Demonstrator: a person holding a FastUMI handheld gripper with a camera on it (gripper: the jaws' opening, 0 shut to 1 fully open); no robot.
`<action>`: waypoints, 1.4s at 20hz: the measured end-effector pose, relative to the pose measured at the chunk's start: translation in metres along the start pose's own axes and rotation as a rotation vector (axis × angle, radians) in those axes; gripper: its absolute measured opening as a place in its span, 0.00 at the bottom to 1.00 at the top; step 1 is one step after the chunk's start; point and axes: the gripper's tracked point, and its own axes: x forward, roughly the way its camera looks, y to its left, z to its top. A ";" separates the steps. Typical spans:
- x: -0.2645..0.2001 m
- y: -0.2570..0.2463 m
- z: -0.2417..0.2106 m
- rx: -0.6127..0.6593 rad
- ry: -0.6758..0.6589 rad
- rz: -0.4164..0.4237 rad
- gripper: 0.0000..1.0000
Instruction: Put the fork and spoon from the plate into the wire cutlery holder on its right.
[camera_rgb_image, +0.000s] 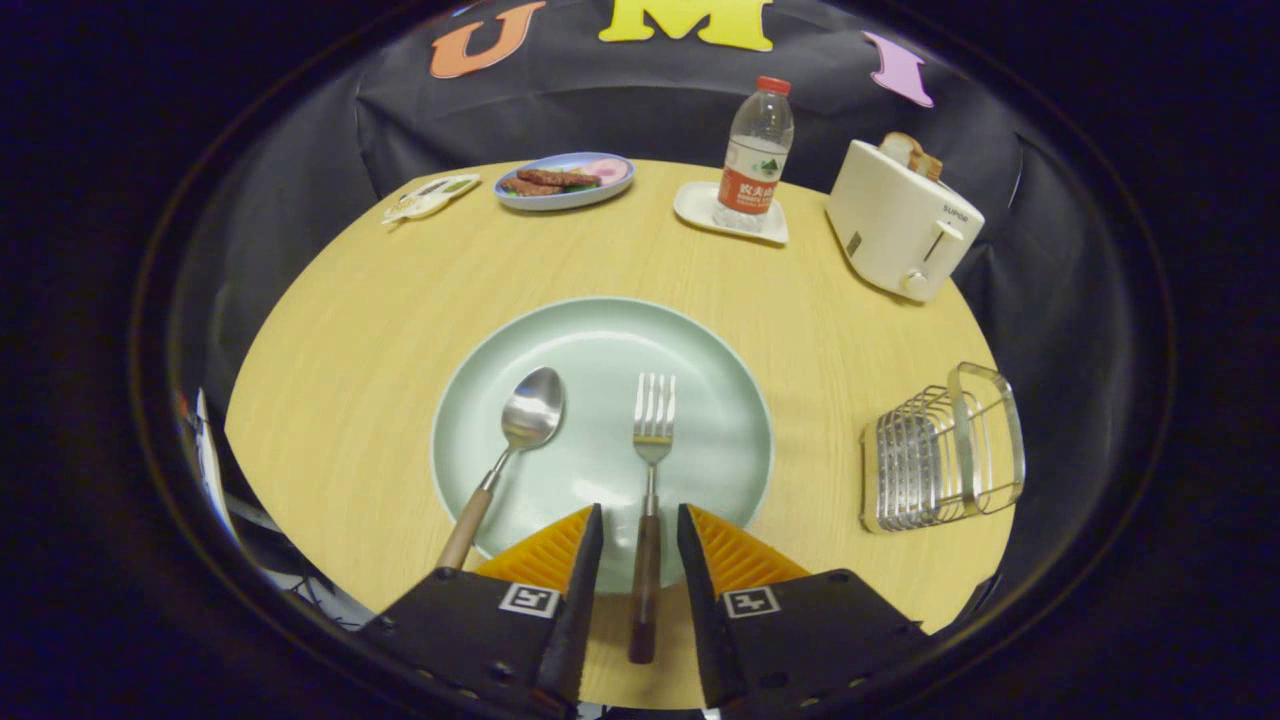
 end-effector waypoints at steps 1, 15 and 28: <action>0.002 -0.001 -0.001 0.007 0.011 -0.004 0.37; -0.092 -0.049 0.046 0.147 0.099 0.063 0.01; -0.160 -0.174 0.024 0.186 0.428 0.029 0.00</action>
